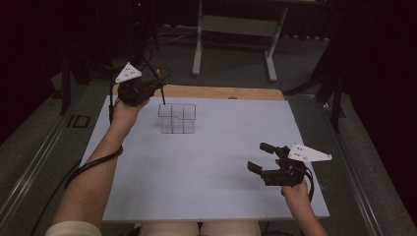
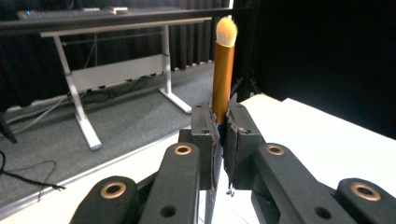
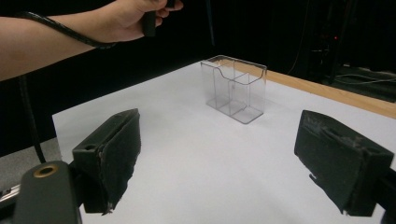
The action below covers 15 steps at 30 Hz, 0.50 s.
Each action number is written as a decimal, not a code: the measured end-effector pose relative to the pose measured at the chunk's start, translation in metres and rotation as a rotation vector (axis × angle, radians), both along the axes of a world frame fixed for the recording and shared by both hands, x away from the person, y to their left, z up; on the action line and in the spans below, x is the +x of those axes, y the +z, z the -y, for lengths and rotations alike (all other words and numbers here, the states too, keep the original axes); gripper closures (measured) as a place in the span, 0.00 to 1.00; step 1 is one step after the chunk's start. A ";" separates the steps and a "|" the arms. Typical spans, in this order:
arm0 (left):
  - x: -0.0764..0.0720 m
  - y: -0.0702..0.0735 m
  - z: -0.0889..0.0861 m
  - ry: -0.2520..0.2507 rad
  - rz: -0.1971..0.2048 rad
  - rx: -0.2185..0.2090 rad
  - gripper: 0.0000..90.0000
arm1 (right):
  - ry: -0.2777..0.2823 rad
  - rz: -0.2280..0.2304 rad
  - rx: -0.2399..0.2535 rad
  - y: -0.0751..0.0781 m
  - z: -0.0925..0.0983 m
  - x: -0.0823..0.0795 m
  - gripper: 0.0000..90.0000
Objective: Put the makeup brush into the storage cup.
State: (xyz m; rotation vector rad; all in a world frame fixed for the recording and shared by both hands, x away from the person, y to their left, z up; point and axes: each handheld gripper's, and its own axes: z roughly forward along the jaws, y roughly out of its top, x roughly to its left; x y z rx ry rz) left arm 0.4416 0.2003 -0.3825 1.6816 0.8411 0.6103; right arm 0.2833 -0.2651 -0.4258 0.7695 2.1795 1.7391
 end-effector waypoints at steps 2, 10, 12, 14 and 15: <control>0.001 -0.004 0.001 0.002 -0.003 0.004 0.94 | 0.001 -0.002 -0.004 0.000 0.000 0.000 0.16; 0.006 -0.017 0.004 0.016 -0.025 0.000 0.94 | -0.012 -0.004 -0.005 -0.002 0.002 0.001 0.16; 0.006 -0.019 0.003 0.024 -0.029 0.002 0.93 | -0.013 -0.003 -0.007 -0.002 0.003 0.000 0.16; 0.007 -0.022 0.003 0.027 -0.032 0.007 0.93 | -0.013 -0.002 -0.010 -0.001 0.002 0.000 0.16; 0.007 -0.023 0.003 0.027 -0.039 -0.003 0.93 | -0.012 -0.001 -0.009 -0.001 0.002 0.000 0.16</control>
